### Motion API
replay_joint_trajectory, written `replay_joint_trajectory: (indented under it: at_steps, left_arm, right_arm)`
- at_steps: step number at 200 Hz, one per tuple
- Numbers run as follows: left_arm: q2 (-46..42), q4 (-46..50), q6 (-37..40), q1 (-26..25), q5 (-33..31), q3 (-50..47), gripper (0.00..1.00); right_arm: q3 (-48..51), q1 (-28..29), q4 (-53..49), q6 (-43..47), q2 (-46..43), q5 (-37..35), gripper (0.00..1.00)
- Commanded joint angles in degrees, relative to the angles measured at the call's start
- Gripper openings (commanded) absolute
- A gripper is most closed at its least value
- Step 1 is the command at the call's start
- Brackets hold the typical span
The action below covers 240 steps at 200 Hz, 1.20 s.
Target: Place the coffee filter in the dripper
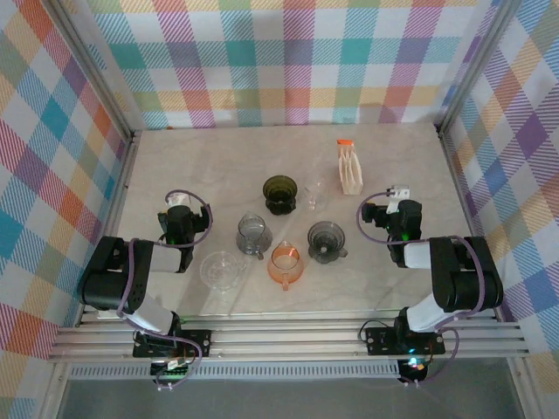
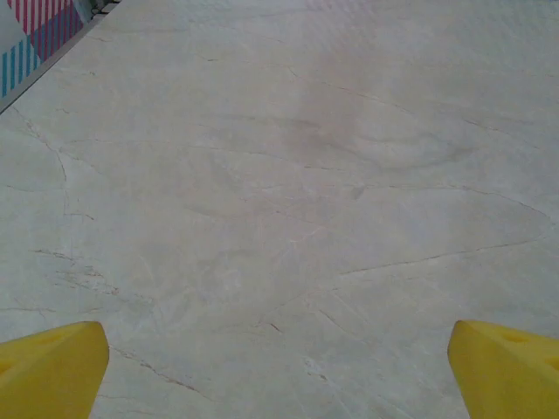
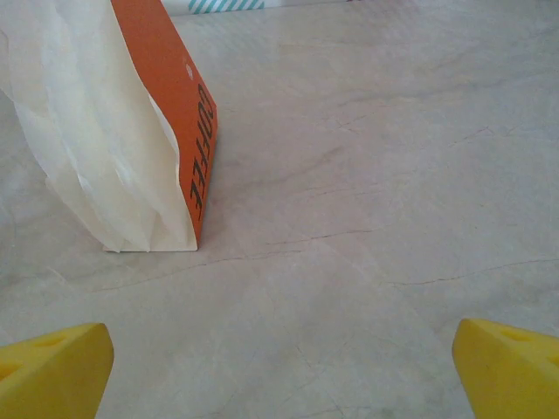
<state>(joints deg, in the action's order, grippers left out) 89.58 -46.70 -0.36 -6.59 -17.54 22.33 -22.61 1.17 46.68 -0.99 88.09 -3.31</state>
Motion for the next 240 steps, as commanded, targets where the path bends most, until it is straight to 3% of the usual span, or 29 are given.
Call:
replay_joint_trajectory:
  at_steps: [1,181,211,240]
  left_arm:
    - [-0.1,-0.9,-0.2,0.4,0.5,0.9,1.00]
    - [-0.3,-1.2,-0.2,0.4,0.5,0.6,1.00]
    - [-6.0,13.3,0.3,-0.2,-0.1,6.0,1.00]
    - [-11.6,16.5,-1.3,-0.4,-3.5,5.6,1.00]
  right_arm:
    - [-0.7,-0.3,1.3,-0.1,-0.2,1.3,0.99]
    - [-0.6,-0.5,1.5,-0.3,-0.4,1.3,0.99]
    - [-4.5,0.1,-13.3,-1.3,-7.3,-1.2,0.99]
    - [-9.6,0.4,-26.8,-7.1,-10.4,-1.5,0.99]
